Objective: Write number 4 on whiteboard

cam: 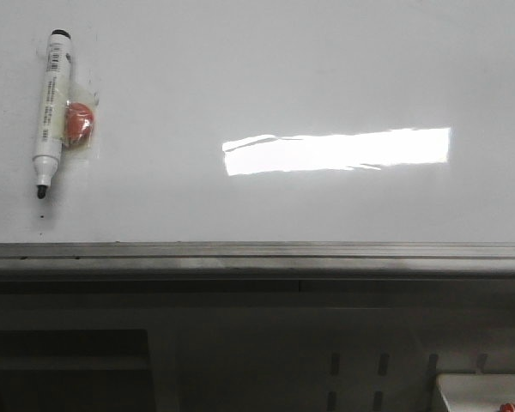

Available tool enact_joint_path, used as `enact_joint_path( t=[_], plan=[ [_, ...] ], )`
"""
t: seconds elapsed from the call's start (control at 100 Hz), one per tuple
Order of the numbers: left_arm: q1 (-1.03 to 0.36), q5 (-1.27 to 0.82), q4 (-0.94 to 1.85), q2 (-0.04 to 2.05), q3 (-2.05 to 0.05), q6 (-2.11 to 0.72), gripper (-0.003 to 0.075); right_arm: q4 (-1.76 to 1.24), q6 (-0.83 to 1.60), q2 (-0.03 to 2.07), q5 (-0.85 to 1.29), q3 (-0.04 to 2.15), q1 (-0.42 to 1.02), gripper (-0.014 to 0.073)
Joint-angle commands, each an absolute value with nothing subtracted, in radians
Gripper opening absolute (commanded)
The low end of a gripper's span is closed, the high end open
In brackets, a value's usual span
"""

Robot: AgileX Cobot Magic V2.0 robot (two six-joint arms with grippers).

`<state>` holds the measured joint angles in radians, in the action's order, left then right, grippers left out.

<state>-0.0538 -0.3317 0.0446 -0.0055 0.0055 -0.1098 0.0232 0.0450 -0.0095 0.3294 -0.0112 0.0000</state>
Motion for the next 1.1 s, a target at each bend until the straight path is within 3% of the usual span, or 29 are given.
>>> enact_joint_path(
  t=[0.0,0.92,1.09],
  plan=[
    [-0.063,-0.274,0.055,-0.03,0.039,-0.111,-0.002,0.024,0.052,-0.026,0.31,-0.035,-0.005,-0.0064],
    [-0.063,-0.239,-0.014,-0.03,0.039,-0.111,-0.002,0.024,0.052,-0.026,0.305,-0.035,-0.005,-0.0064],
    [-0.063,-0.13,0.031,-0.03,0.039,-0.111,-0.002,0.024,0.052,-0.026,0.125,-0.035,-0.005,-0.0064]
  ],
)
